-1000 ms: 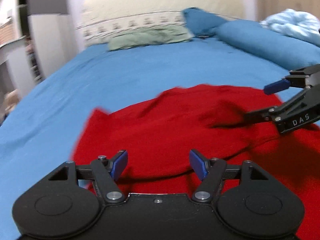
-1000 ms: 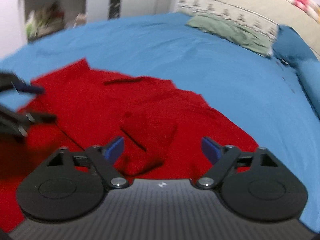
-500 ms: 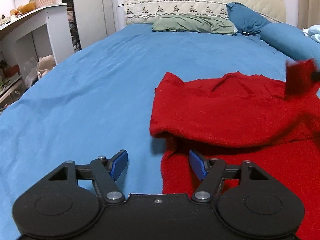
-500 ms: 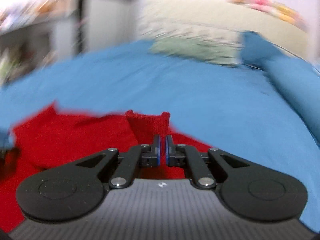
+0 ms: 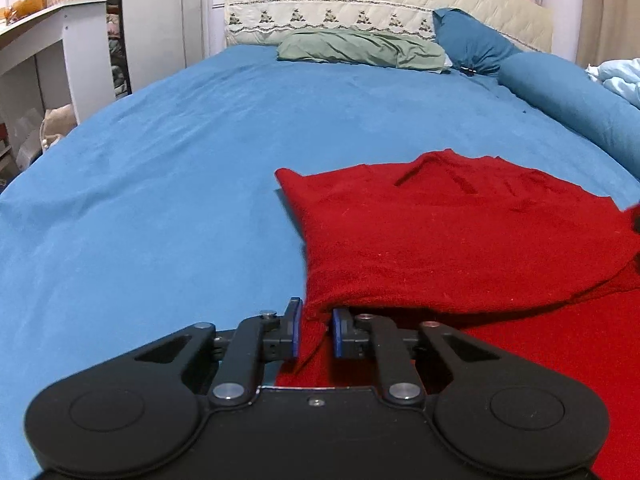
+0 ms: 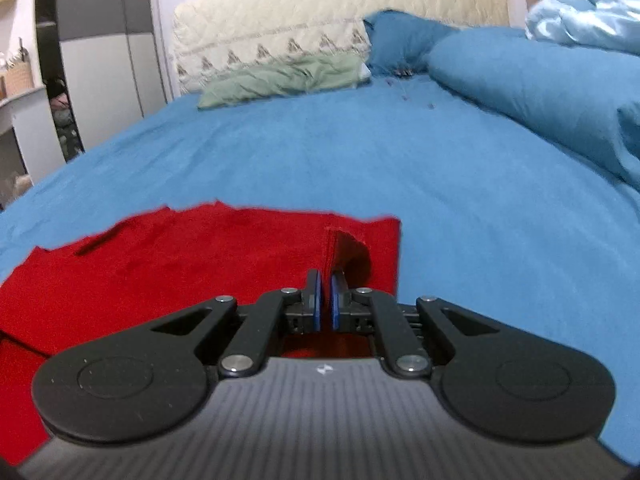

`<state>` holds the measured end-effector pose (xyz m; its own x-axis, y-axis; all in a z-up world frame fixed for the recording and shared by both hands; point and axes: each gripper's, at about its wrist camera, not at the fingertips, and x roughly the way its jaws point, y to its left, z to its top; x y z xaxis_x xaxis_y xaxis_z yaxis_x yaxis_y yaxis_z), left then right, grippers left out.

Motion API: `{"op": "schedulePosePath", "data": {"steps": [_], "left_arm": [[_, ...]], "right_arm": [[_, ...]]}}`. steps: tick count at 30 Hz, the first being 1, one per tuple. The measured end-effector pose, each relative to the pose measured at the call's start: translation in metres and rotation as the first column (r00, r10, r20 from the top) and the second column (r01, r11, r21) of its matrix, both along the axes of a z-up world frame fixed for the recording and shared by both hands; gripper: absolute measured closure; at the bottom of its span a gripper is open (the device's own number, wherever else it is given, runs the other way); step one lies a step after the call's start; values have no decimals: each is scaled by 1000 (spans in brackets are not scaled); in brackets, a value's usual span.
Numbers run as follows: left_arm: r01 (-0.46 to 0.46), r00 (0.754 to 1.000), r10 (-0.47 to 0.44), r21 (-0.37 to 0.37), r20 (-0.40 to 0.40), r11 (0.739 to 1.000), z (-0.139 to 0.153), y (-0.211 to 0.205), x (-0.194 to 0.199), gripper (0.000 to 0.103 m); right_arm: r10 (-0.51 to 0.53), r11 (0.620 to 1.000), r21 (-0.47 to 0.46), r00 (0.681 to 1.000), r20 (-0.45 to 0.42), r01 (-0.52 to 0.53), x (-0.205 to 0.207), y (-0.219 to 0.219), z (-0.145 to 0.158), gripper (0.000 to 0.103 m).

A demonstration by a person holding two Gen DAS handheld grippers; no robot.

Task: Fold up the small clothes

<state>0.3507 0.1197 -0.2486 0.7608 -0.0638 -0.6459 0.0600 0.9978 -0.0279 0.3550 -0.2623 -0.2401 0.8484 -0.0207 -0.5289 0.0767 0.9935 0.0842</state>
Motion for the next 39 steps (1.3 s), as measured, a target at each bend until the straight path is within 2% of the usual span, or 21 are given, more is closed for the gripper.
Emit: {"op": "schedulePosePath", "data": {"steps": [1,3,4,5,6,7,8,10,12,15,19,21,24,29,34,36,38,39], "left_arm": [[-10,1000,10,-16,-6,1000,0,3,-1,86],[-32,999,32,-40,-16,999,1,7,-4,86],[-45,999,44,-43,-17,998,5,8,-8,86],[-50,999,50,-40,-12,998,9,9,-13,85],[-49,999,50,-40,5,998,16,8,-19,84],[-41,999,42,-45,28,998,24,7,-25,75],[-21,998,24,-56,57,998,33,4,-30,62],[23,993,-16,-66,115,998,50,-6,-33,50],[75,990,-66,-68,127,995,59,-20,-24,50],[109,991,-102,-77,82,991,49,-39,2,50],[77,997,-78,-74,-8,994,17,-43,27,57],[66,997,-68,-98,-23,993,7,-38,29,57],[63,998,-65,-105,-22,992,5,-36,30,57],[33,999,-38,-111,-36,993,9,-40,30,57],[15,1000,-18,-103,-20,995,39,-40,17,56],[19,1000,-18,-108,8,994,62,-37,1,51],[18,999,-13,-111,42,994,86,-33,-22,37],[17,998,-10,-110,65,994,101,-30,-38,35]], "right_arm": [[-17,1000,-6,999,-34,17,-1,-3,-3,80],[-47,999,-27,995,-84,45,-7,-4,-9,73],[-55,998,-35,994,-94,51,-12,-5,-11,63],[-57,998,-42,994,-91,53,-18,-5,-10,45],[-63,997,-51,995,-75,60,-23,-4,-6,32],[-67,996,-58,997,-44,64,-29,-2,-2,12],[-52,997,-57,999,-4,51,-33,-1,4,6],[-5,999,-47,999,33,6,-29,7,13,6],[32,999,-34,999,34,-31,-13,12,19,6],[50,999,-2,999,12,-50,7,18,12,6],[47,998,31,998,-37,-46,20,11,-7,6],[44,999,26,997,-62,-42,24,7,-15,6],[48,998,29,997,-58,-47,18,4,-24,6],[42,998,38,997,-60,-40,17,5,-19,6],[38,997,72,999,-18,-37,-11,-4,17,6],[41,996,82,999,15,-42,-33,-10,43,6],[38,996,84,998,51,-42,-59,-18,73,6],[39,995,87,997,67,-44,-73,-23,89,6]]}}
